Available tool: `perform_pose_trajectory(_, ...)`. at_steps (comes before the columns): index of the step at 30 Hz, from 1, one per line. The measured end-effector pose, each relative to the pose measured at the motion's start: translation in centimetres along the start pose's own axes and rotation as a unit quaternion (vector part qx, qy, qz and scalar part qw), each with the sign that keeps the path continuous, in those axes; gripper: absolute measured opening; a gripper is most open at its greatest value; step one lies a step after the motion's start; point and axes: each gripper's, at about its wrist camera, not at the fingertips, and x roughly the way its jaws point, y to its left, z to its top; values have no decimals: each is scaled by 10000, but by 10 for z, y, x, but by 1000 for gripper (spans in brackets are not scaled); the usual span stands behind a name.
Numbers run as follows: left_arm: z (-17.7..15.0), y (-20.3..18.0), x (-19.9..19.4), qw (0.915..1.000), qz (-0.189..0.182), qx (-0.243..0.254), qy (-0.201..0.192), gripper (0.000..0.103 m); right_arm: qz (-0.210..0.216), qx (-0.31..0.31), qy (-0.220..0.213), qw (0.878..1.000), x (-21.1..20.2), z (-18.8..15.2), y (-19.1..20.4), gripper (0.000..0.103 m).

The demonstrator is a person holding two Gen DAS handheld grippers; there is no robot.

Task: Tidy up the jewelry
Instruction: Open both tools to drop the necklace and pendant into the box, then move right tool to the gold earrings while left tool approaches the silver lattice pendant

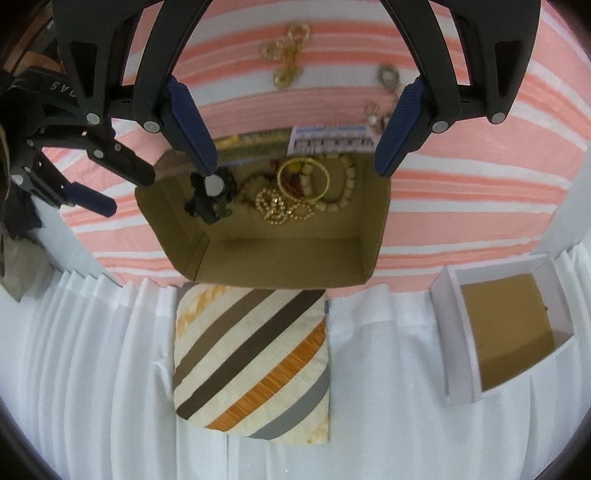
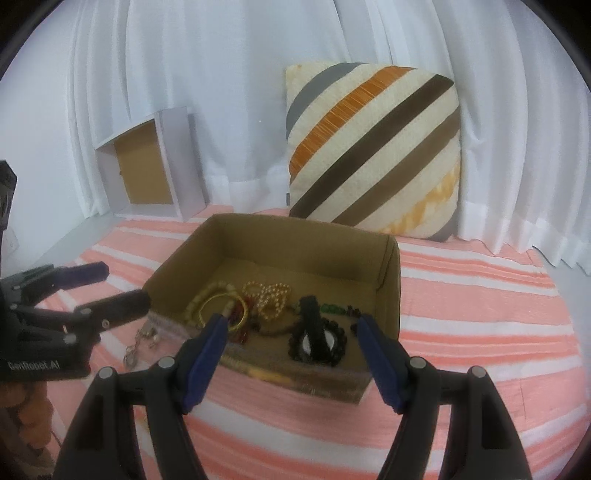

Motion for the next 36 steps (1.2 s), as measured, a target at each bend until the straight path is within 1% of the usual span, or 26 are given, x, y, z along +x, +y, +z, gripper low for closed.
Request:
perform_pose_trajectory(4,-28,13,-15,9999,59,-72,51,93,-97,-6,46,9999,-9,-25,11,74)
perform_pose_trajectory(6,-50,28,-20,9997,98,-179,138,95,-137,-15,105,9999,-10,-41,16,74)
perform_pose_trajectory(9,-91,55,-22,9985,177,-386,335,95,-118,55,286,9995,-9,-75,23,74)
perform_pose_trajectory(12,-124,75,-18,9970,371,-432,522,95,-92,65,519,9986,-6,-106,31,74)
perform_pose_trajectory(14,-138,82,-13,9959,458,-422,656,95,-32,76,674,9977,-3,-122,37,74)
perform_pose_trajectory(17,-156,90,-2,9944,542,-442,790,95,127,30,862,9962,1,-137,48,74)
perform_pose_trajectory(19,-161,92,5,9931,618,-445,891,94,225,-50,986,9949,6,-139,57,74)
perform_pose_trajectory(20,-161,93,7,9927,577,-490,941,94,282,-75,1026,9943,8,-139,62,74)
perform_pose_trajectory(22,-162,92,8,9930,607,-474,894,95,409,-111,1126,9927,15,-135,70,74)
perform_pose_trajectory(25,-164,93,16,9907,642,-525,1082,95,620,-124,1358,9887,34,-125,83,74)
perform_pose_trajectory(28,-164,98,16,9902,687,-619,1050,95,769,-206,1487,9857,53,-113,98,74)
perform_pose_trajectory(31,-167,96,17,9898,720,-591,1082,96,798,-321,1485,9852,68,-104,113,74)
perform_pose_trajectory(33,-167,92,20,9890,773,-463,1171,100,775,-402,1483,9851,76,-100,123,76)
perform_pose_trajectory(36,-166,90,23,9888,745,-416,1228,102,478,-942,1412,9843,86,-98,142,75)
